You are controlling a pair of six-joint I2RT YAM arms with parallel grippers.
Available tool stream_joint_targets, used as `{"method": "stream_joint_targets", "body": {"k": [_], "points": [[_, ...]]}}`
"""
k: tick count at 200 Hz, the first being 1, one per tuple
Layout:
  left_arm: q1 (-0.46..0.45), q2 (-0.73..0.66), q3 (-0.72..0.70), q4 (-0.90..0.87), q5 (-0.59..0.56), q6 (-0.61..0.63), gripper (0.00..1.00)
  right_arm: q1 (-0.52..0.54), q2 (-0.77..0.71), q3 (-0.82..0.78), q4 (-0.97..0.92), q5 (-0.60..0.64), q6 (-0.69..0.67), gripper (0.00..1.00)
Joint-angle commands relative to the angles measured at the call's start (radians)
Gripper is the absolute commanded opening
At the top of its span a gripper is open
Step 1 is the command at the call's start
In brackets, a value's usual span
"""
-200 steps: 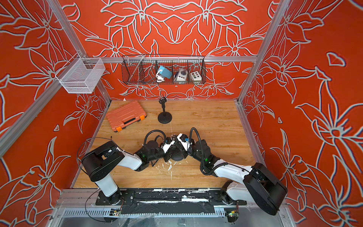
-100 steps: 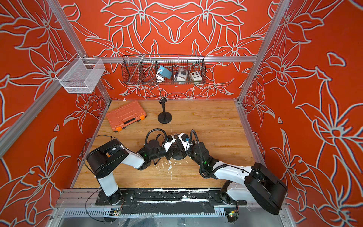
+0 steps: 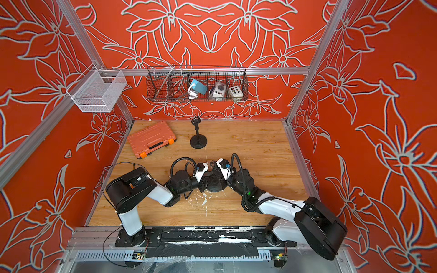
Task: Assemble a microphone stand
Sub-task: Screw the microphone stand pole into the microphone stand base.
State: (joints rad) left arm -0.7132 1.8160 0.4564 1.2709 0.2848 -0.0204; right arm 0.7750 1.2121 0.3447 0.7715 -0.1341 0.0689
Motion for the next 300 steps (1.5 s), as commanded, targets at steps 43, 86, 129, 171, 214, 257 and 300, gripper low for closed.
{"method": "stream_joint_targets", "body": {"k": [43,86,129,171,214,257,300], "points": [[0.009,0.038,0.063,0.07,0.036,-0.01,0.36,-0.026,0.036,-0.021,-0.062,-0.154,0.025,0.0],[0.01,0.06,0.073,0.084,0.019,-0.012,0.27,-0.027,0.053,-0.006,-0.073,-0.196,0.015,0.0],[0.009,0.055,0.035,0.071,-0.005,0.033,0.15,-0.035,0.038,-0.002,-0.102,-0.226,-0.026,0.0],[0.008,0.047,-0.013,0.039,-0.007,0.109,0.12,-0.088,0.014,0.017,-0.17,-0.328,-0.08,0.11],[0.006,0.038,-0.054,-0.001,-0.011,0.187,0.06,-0.184,-0.051,0.061,-0.289,-0.469,-0.169,0.4],[0.003,0.031,-0.105,0.013,-0.037,0.228,0.06,-0.262,-0.075,0.12,-0.377,-0.672,-0.293,0.58],[0.001,0.043,-0.108,0.037,-0.036,0.223,0.05,-0.266,0.026,0.229,-0.446,-0.768,-0.331,0.57]]}}
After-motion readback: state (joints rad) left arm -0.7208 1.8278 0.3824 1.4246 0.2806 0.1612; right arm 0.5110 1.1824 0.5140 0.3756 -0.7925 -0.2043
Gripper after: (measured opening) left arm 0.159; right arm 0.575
